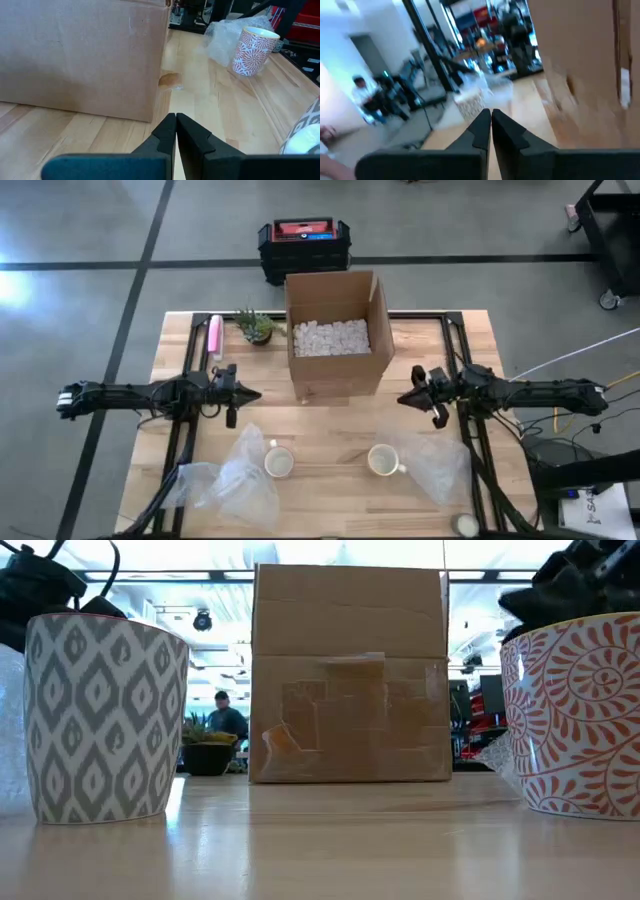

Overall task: Wrap mug
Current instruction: Move the orange mug to the top right of the table

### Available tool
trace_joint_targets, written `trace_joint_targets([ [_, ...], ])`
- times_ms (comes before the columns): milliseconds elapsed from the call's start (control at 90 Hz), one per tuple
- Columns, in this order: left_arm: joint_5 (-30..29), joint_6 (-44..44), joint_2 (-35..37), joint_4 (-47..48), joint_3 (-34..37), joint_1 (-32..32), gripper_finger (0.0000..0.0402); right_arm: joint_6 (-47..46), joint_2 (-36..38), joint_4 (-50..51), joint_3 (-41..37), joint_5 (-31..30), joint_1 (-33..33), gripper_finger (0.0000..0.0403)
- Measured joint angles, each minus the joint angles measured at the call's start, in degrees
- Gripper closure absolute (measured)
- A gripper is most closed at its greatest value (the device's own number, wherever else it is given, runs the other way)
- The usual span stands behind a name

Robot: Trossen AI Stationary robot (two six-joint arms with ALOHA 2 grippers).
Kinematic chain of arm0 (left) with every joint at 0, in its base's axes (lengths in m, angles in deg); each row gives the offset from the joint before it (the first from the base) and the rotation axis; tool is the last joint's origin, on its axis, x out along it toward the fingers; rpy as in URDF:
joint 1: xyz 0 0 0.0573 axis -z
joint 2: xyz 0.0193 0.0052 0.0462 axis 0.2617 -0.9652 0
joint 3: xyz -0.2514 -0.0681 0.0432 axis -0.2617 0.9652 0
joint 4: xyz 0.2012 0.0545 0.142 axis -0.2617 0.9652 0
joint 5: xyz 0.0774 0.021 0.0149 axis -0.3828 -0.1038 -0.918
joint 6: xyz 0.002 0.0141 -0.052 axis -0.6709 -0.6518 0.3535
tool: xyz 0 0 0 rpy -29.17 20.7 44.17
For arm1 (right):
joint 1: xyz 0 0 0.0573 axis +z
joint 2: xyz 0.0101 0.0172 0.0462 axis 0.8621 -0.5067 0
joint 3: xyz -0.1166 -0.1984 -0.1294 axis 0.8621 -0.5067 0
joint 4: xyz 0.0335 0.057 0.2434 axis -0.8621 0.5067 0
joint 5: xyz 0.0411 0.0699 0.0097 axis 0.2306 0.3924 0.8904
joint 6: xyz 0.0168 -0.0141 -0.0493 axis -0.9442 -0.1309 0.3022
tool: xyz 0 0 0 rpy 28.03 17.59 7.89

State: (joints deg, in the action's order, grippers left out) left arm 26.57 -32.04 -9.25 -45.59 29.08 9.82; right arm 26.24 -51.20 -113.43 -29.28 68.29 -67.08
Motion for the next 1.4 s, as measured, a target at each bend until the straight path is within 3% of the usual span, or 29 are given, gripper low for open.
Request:
trace_joint_targets([
  [211,0.0,0.0,0.0,0.0,0.0,0.0,0.0402,3.0,0.0,-1.6,0.0,-2.4,0.0,0.0403],
  [722,0.0,0.0,0.0,0.0,0.0,0.0,0.0402,8.9,-0.2,-4.7,2.9,-1.2,0.2,0.0403],
  [833,0.0,0.0,0.0,0.0,0.0,0.0,0.0402,12.1,-3.1,2.4,10.2,1.9,2.0,0.0403],
  [1044,0.0,0.0,0.0,0.0,0.0,0.0,0.0402,20.6,-13.0,30.4,27.7,2.2,6.5,0.0403],
  [1400,0.0,0.0,0.0,0.0,0.0,0.0,0.0402,15.3,-28.9,59.3,47.9,2.0,12.5,0.0403],
])
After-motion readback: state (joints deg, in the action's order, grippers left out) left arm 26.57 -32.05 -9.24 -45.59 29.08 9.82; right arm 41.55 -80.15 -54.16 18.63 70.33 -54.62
